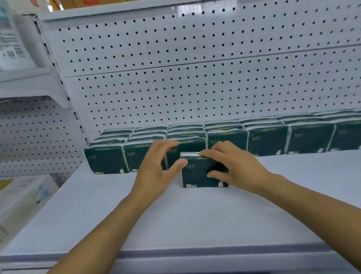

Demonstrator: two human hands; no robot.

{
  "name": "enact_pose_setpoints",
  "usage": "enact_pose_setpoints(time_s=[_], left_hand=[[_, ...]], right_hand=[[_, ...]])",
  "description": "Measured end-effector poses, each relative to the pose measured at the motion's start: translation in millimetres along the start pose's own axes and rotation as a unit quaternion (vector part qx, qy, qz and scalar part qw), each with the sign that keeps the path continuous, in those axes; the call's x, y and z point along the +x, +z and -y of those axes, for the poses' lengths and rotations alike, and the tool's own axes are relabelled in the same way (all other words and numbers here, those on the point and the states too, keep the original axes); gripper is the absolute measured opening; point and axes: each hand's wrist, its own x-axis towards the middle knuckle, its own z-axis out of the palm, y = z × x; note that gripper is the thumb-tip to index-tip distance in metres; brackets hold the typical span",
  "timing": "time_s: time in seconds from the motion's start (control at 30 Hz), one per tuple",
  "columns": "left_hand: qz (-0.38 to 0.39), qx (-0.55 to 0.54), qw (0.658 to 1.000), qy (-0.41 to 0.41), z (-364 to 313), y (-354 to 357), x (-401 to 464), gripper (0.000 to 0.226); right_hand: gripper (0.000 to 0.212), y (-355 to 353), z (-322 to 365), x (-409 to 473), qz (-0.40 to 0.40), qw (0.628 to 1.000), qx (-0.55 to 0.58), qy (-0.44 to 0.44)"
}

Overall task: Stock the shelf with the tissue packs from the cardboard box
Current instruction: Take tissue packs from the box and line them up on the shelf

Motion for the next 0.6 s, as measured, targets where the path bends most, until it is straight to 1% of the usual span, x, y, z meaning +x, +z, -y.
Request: enact_pose_setpoints(time_s=[0.07, 0.1, 0.13, 0.23, 0.3, 0.37, 0.43, 0.5, 0.6], left_hand=[[-0.055, 0.094, 0.993, 0.045, 4.6, 1.9, 7.7, 0.049], [-0.069, 0.143, 0.985, 0.061, 8.2, 2.6, 13.3, 0.054], [-0.067, 0.197, 0.975, 0.079, 13.2, 4.5, 19.3, 0.060], [-0.010, 0.347, 0.930, 0.120, 27.5, 16.0, 34.2, 0.076], [0.020, 0.412, 0.902, 0.123, 33.1, 23.2, 40.7, 0.082], [0.031, 0.454, 0.882, 0.122, 37.1, 28.4, 46.5, 0.082], [0.029, 0.479, 0.869, 0.121, 41.1, 30.7, 50.7, 0.080], [0.026, 0.488, 0.863, 0.126, 44.5, 33.1, 53.4, 0.079], [0.025, 0.485, 0.863, 0.137, 44.7, 35.6, 55.4, 0.077]], right_hand=[[0.051, -3.9, -15.2, -14.3, -0.028, 0.999, -0.002, 0.018], [0.051, -6.3, -23.1, -19.1, -0.041, 0.999, -0.012, 0.025], [0.051, -8.3, -30.4, -22.6, -0.048, 0.998, -0.024, 0.033], [0.051, -9.5, -48.2, -25.4, -0.053, 0.995, -0.055, 0.070], [0.051, -6.2, -54.4, -22.3, -0.066, 0.992, -0.069, 0.083], [0.051, -1.9, -57.1, -17.0, -0.076, 0.990, -0.075, 0.089], [0.051, 1.7, -57.1, -11.8, -0.070, 0.989, -0.075, 0.107], [0.051, 4.1, -57.2, -8.4, -0.066, 0.987, -0.077, 0.126], [0.051, 6.0, -53.5, -6.3, -0.068, 0.982, -0.084, 0.152]])
